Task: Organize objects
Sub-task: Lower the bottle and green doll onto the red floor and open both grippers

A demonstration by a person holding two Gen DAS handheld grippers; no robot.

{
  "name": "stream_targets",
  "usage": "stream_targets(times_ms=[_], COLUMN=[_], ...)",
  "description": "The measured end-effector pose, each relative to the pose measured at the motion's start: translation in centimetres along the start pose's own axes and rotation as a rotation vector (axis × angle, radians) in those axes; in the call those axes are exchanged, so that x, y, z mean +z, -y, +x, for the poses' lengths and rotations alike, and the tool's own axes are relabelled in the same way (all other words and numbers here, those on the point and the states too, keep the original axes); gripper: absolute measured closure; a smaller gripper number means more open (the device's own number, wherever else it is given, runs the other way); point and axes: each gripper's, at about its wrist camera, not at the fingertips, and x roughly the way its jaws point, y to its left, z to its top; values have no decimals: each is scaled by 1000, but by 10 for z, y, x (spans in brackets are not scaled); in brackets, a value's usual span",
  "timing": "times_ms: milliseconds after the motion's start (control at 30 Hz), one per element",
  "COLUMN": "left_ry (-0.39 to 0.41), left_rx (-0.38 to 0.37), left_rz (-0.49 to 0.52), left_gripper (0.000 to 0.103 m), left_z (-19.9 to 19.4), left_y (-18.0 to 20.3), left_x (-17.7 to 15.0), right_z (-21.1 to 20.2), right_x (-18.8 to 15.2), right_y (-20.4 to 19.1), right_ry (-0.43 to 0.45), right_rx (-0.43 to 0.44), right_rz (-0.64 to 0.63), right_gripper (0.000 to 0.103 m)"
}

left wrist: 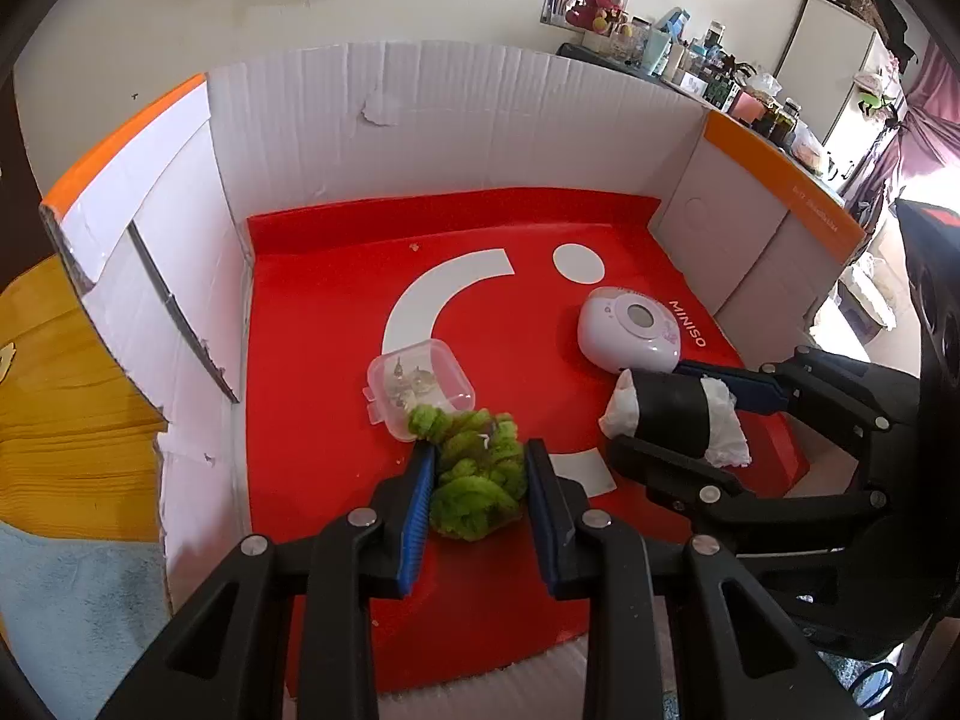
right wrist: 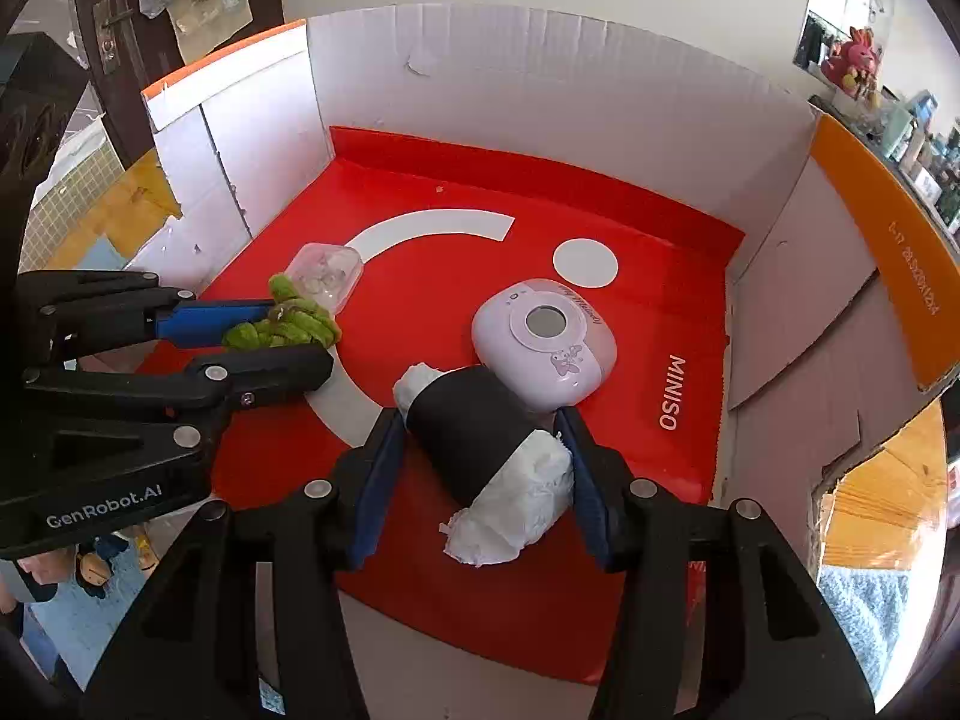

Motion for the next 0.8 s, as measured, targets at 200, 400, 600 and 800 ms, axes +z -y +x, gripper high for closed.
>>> stream_targets(times_ms=[200, 400, 600, 800], left_ry=[2, 1, -4, 1], left_rx=[-14, -22, -26, 1], left_rz=[-12, -21, -29, -21], left_gripper=[73, 71, 69, 62], left_z=[0, 0, 2, -2], left_y=[-2, -4, -4, -4], left_x=[0, 0, 1, -1], right_z=[-1, 2, 1, -1], right_x=[0, 0, 0, -1], right_y=[3, 2, 1, 2], right_ry=[3, 6, 11, 17], right_rx=[11, 12, 29, 43], right_rz=[12, 11, 15, 22], right_gripper=[52, 51, 49, 47])
